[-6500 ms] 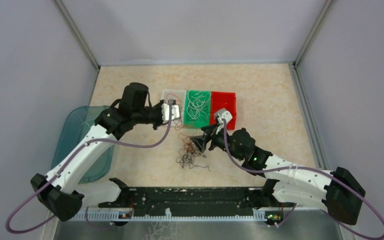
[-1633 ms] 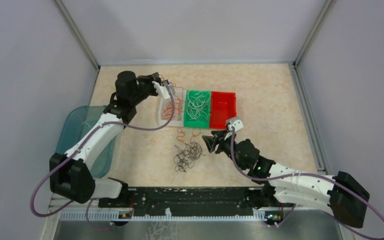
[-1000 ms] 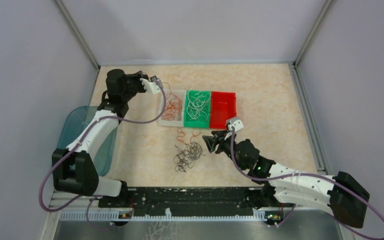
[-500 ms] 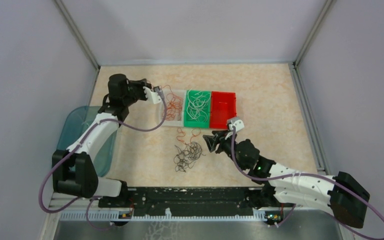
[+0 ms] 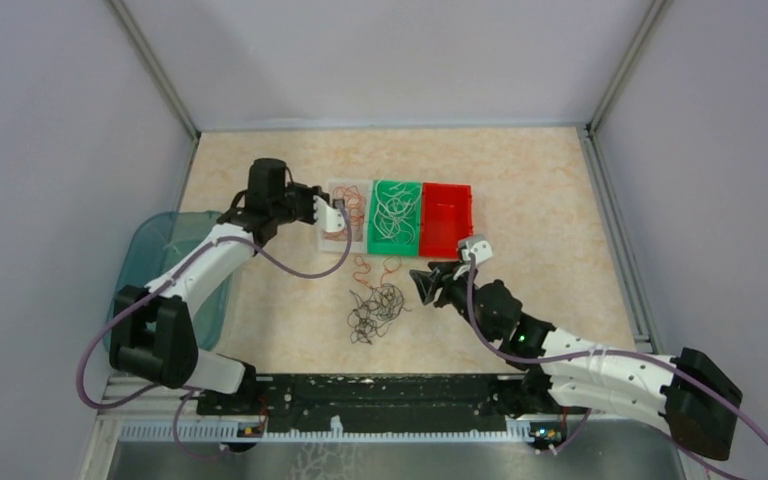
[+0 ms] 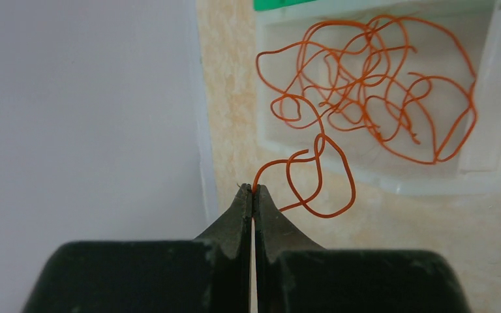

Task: Untangle the cables
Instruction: Place the cable in the bin.

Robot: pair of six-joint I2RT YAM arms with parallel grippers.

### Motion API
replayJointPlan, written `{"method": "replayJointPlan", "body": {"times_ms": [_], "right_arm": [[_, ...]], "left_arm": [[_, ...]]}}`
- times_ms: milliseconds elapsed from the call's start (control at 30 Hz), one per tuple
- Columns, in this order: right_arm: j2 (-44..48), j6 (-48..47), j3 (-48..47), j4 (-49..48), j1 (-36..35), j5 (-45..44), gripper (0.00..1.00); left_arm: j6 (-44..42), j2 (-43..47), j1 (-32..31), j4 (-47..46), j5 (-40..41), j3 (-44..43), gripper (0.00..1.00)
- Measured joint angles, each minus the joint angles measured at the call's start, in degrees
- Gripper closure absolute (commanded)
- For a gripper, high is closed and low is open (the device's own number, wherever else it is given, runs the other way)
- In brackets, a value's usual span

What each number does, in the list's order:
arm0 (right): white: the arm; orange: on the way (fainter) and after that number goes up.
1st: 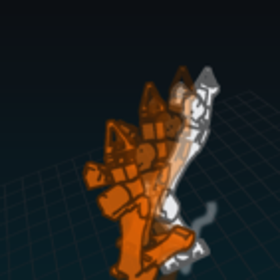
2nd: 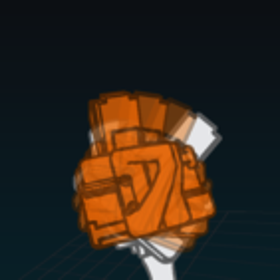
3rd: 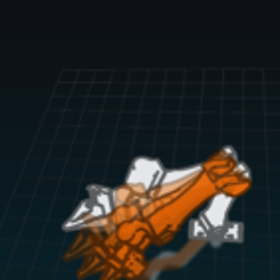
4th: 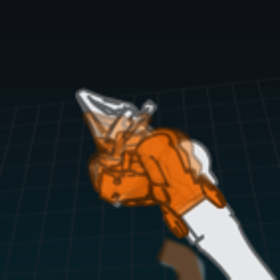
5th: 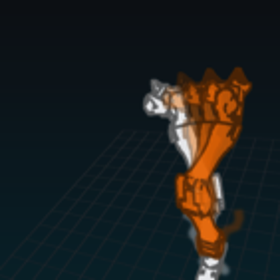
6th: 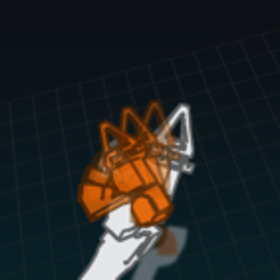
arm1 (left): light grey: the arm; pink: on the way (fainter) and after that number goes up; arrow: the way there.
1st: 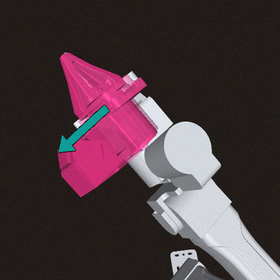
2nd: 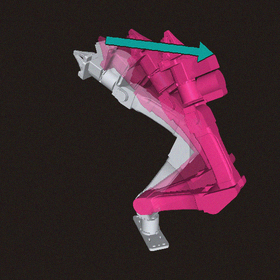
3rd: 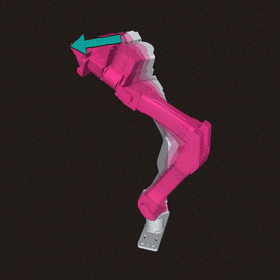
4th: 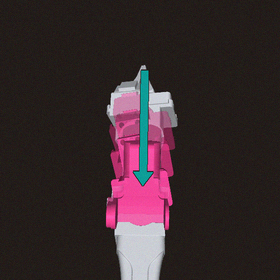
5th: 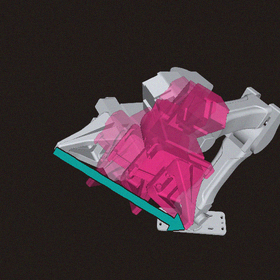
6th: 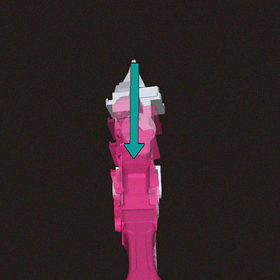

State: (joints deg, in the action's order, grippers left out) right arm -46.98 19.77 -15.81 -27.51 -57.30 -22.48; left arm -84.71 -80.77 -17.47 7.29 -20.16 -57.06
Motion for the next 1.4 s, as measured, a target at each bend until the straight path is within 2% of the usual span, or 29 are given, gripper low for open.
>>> {"method": "replayJointPlan", "body": {"times_ms": [267, 567, 667, 700, 767, 833, 967, 1000, 1167, 1300, 1400], "right_arm": [[1.6, 0.5, 0.6, 1.7, 0.2, -0.3, 0.5], [3.4, 1.3, 1.7, 3.3, 1.2, -0.4, 0.5], [3.4, 1.4, 1.7, 3.6, 1.6, -0.4, 0.51], [3.4, 1.5, 1.7, 3.6, 1.7, -0.4, 0.51], [3.4, 1.5, 1.7, 3.7, 2.0, -0.3, 0.5], [3.3, 1.8, 1.7, 4.0, 2.4, -0.2, 0.5], [2.1, 3.1, 1.7, 5.2, 4.6, 1.1, 0.46], [1.6, 3.5, 1.7, 5.6, 5.4, 1.5, 0.45], [-3.3, 4.4, 0.7, 6.2, 6.8, 3.6, 0.43], [-12.3, 4.4, -3.3, 5.7, 6.8, 5.7, 0.43], [-19.7, 4.4, -7.4, 4.6, 6.8, 7.5, 0.47]], "left_arm": [[2.8, -7.8, -5.4, 5.4, 2.4, -3.8, 1.0], [8.1, -15.1, -6.4, 5.7, 4.1, -8.0, 1.0], [9.6, -17.4, -6.7, 5.2, 4.2, -8.0, 0.89], [10.0, -18.1, -6.8, 4.9, 4.2, -8.0, 0.82], [11.2, -19.7, -6.9, 4.5, 4.4, -8.1, 0.62], [12.0, -20.7, -6.9, 4.7, 4.6, -8.7, 0.46], [13.2, -21.1, -6.9, 7.1, 5.3, -11.7, 0.05], [13.2, -21.1, -6.9, 8.1, 5.4, -13.0, 0.01], [13.9, -18.0, -6.0, 14.6, 3.7, -18.9, 0.0], [17.1, -14.6, -5.2, 20.7, 1.5, -25.2, 0.0], [22.1, -12.0, -5.1, 22.6, 0.9, -28.0, 0.01]]}}
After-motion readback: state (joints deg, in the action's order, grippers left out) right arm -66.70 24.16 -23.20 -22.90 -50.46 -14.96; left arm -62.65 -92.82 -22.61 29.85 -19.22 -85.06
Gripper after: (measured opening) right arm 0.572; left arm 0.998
